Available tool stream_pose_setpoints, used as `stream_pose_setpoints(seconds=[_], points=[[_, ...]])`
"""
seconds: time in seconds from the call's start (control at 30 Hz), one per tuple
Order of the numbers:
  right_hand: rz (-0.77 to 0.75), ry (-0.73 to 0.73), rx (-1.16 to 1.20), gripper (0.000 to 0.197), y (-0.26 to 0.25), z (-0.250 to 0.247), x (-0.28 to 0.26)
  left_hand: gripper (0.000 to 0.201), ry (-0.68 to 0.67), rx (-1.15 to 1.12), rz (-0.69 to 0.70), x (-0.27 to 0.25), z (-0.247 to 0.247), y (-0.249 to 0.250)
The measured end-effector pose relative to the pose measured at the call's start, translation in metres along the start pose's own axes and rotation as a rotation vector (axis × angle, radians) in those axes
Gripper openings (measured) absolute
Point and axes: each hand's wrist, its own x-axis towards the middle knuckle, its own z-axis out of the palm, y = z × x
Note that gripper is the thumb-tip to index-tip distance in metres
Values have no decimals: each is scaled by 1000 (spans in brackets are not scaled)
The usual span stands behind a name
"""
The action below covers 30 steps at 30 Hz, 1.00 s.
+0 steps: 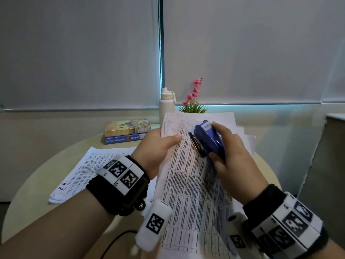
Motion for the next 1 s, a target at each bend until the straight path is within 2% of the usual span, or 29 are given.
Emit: stream_pose_setpoints(seconds=[0.1, 0.23, 0.37, 0.43, 0.53, 0.63, 0.77, 0.9, 1.0], points=[[33, 22, 63, 64, -2, 5, 0, 17, 6, -3, 12, 1, 2, 1], [-27, 122, -36, 66, -5, 8, 0, 16, 5, -2, 23, -1, 5, 3], [38, 85, 140, 64, -6, 10, 4, 15, 19, -13, 43, -1, 8, 3], [-1, 129, 99, 65, -5, 11, 5, 17, 26, -9, 54, 0, 9, 2], [32, 120, 186, 63, -8, 11, 8, 19, 46, -3, 83, 1, 11, 2], [11, 165, 128, 65, -9, 14, 11, 18, 61, 16, 109, 1, 13, 2], [83, 101, 241, 62, -9, 17, 16, 15, 101, 51, 131, 1, 13, 1], [-19, 179, 66, 64, -12, 17, 13, 20, 115, 79, 123, 1, 13, -4], [75, 147, 185, 61, -11, 16, 21, 18, 94, 110, 119, -2, 15, -9]])
